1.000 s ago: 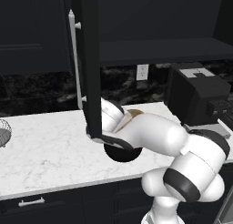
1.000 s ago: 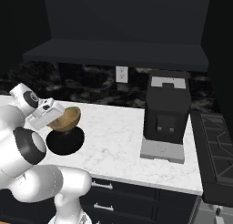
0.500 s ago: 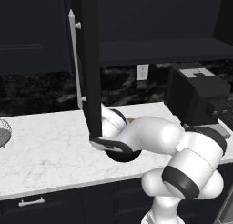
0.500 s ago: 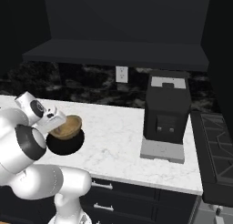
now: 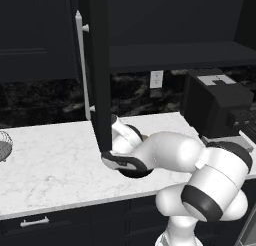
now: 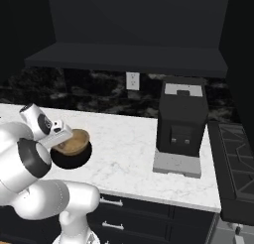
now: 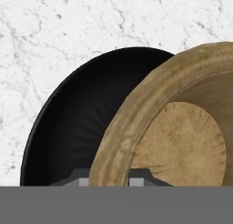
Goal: Pick up the bowls on the counter and stack them on top of one another in the open cabinet. Place the smaller bowl on top of the larger bowl.
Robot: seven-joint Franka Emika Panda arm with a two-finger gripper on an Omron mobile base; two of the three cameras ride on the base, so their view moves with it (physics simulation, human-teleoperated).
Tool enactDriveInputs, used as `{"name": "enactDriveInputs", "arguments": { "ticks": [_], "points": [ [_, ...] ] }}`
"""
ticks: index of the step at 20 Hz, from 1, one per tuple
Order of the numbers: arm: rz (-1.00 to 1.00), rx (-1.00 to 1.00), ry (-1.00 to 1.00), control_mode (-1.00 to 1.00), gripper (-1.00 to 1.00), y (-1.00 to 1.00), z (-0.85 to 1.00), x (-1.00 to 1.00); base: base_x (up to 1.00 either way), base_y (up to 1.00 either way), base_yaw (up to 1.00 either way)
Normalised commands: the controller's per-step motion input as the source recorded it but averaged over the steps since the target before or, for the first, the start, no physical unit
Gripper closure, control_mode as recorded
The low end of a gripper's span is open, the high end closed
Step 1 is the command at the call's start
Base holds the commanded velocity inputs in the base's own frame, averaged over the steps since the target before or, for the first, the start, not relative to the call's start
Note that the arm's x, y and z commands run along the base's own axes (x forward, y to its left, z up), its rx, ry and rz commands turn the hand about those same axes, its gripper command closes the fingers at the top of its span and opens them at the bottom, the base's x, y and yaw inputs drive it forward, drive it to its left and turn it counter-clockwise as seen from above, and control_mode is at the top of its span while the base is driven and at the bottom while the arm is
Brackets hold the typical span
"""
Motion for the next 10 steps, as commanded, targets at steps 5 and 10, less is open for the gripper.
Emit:
{"name": "enactDriveInputs", "arguments": {
  "ticks": [5, 10],
  "points": [
    [0.08, 0.07, 0.00, -1.00, 1.00, 0.16, -0.12, 0.03, 0.00, 0.00, 0.00],
    [0.01, 0.05, 0.00, -1.00, -1.00, 0.00, -0.04, 0.08, 0.00, 0.00, 0.00]
  ]
}}
